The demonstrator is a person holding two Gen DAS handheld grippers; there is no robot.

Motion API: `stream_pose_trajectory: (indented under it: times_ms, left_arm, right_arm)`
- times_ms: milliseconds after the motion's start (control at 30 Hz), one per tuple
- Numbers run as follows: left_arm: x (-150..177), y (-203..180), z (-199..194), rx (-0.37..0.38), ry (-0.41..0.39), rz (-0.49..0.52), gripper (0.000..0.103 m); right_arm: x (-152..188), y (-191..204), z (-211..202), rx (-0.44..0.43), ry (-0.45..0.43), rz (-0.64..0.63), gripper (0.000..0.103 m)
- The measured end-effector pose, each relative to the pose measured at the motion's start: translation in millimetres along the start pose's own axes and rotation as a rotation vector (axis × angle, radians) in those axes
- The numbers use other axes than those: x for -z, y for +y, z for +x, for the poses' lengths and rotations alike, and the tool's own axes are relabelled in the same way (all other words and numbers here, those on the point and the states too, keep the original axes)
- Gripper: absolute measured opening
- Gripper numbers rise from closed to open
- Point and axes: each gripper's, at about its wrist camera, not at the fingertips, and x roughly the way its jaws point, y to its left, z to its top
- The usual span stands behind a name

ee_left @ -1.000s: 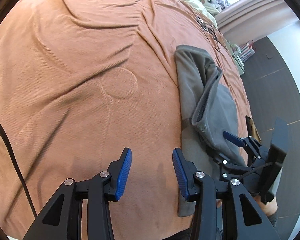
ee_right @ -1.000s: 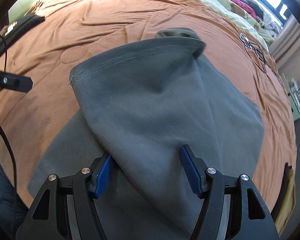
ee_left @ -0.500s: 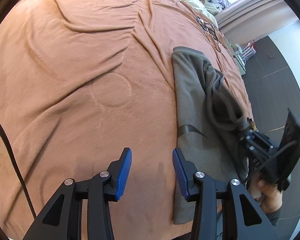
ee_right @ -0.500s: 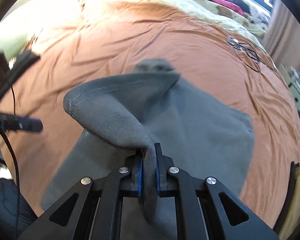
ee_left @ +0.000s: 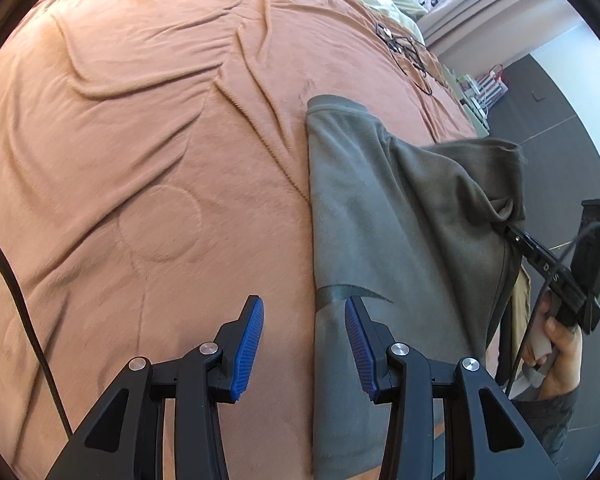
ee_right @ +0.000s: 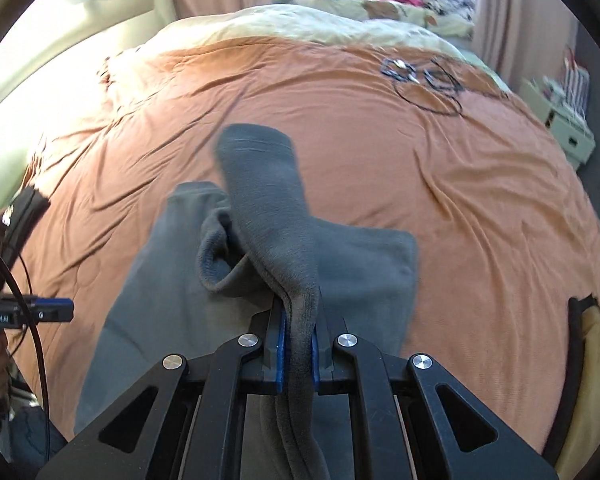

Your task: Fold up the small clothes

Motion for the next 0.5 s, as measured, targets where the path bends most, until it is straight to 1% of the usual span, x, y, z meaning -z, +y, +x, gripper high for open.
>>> stream_pose_trajectory:
  times_ms: [100, 167, 233, 267, 300, 333, 367, 400, 500]
  left_arm:
    - [-4, -3, 4, -0.008, 0.006, 0.009, 0.045]
    - [-7, -3, 8, -0.016, 0.009, 0.011, 0.045]
    - [-12, -2, 11, -0.026, 0.013, 0.01, 0.045]
    - [-14, -1, 13, -0.031, 0.015, 0.01, 0.045]
    - [-18, -1, 15, -0.039, 0.017, 0.01, 0.045]
    - [-20, -1, 17, -0.044, 0.018, 0.013, 0.045]
    - [-22, -2, 18, -0.047, 0.019, 0.018, 0.045]
    - [-25, -2, 19, -0.049, 0.019, 0.022, 0.045]
    - [-35, -6, 25, -0.053, 0.014, 0.033, 0.045]
  right_arm:
    - [-4, -21, 12, -0.019, 0.014, 0.058, 0.006]
    - [-3, -39, 25, -0.017, 0.039, 0.119, 0.006]
    - [-3, -56, 36, -0.002, 0.077, 0.181, 0.012]
    - [-1, -62, 40, 0.036, 0.091, 0.204, 0.017]
    - [-3, -66, 42, 0.065, 0.091, 0.215, 0.025]
    - [-3, -71, 42, 0.073, 0.089, 0.231, 0.034]
    - [-3, -75, 40, 0.056, 0.077, 0.25, 0.055]
    - [-3, -78, 35, 0.036, 0.053, 0.272, 0.065]
    - [0, -81, 28, 0.009, 0.025, 0.282, 0.065]
